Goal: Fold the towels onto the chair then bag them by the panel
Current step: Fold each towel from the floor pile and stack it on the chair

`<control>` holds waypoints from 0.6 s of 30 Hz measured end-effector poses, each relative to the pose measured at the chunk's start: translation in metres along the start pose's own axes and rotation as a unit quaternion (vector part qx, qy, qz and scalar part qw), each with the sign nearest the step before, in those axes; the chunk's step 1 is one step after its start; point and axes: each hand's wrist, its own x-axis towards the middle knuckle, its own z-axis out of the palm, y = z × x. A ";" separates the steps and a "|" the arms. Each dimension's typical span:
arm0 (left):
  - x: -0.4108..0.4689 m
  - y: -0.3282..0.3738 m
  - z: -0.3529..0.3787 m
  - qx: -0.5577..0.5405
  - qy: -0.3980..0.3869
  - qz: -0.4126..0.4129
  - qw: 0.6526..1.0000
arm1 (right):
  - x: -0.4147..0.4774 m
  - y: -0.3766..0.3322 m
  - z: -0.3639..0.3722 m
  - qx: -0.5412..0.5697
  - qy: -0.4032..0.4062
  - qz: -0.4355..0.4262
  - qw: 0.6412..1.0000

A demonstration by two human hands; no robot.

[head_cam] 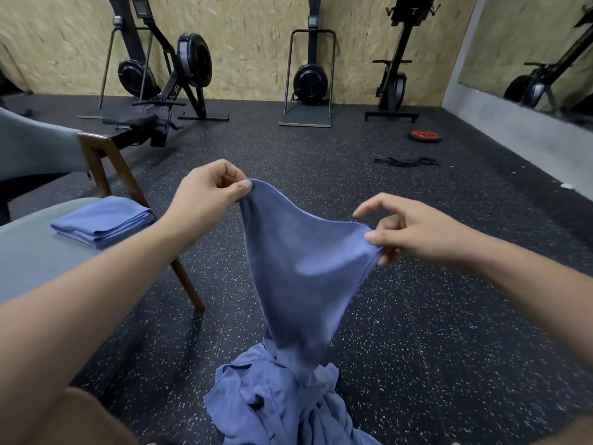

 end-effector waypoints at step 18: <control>-0.031 0.042 0.037 -0.097 -0.103 0.004 0.990 | -0.010 -0.028 0.014 -0.136 0.048 -0.192 0.971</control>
